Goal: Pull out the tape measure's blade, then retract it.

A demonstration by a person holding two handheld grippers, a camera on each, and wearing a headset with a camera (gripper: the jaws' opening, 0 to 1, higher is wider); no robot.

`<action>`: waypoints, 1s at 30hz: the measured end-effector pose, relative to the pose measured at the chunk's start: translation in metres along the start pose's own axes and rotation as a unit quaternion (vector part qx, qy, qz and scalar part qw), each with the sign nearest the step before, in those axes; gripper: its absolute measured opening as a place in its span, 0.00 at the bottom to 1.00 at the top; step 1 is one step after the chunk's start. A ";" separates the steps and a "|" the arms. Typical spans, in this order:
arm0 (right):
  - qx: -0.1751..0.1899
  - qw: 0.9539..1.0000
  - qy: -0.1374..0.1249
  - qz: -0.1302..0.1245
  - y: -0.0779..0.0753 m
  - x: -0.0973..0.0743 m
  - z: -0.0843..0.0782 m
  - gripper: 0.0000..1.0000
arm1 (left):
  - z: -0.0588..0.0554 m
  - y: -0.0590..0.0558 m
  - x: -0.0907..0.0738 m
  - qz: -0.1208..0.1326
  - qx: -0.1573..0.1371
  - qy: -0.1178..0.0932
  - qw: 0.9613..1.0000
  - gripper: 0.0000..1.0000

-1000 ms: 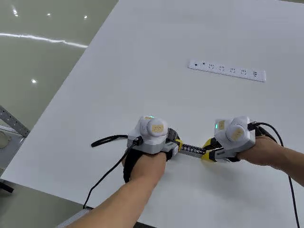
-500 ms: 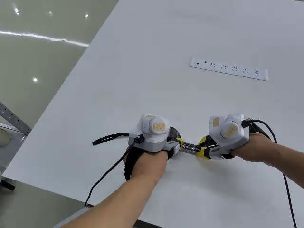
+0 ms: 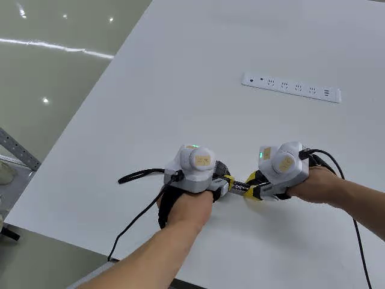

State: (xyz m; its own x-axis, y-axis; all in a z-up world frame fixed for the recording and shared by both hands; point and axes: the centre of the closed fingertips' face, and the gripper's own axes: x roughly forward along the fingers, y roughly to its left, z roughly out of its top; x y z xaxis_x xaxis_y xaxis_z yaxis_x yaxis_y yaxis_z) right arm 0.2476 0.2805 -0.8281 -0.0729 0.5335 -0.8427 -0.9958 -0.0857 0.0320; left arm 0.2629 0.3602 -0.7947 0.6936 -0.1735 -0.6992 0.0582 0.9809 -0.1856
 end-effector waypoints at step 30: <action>-0.009 1.000 0.001 -0.004 -0.003 0.011 0.019 0.12 | 0.000 0.001 0.000 -0.002 -0.004 0.002 1.000 0.58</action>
State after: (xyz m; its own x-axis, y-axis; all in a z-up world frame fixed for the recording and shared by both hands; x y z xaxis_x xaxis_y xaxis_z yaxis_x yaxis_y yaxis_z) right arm 0.2483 0.3025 -0.8269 -0.0638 0.5320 -0.8443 -0.9953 -0.0962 0.0146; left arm 0.2630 0.3608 -0.7945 0.6908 -0.1775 -0.7009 0.0544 0.9794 -0.1944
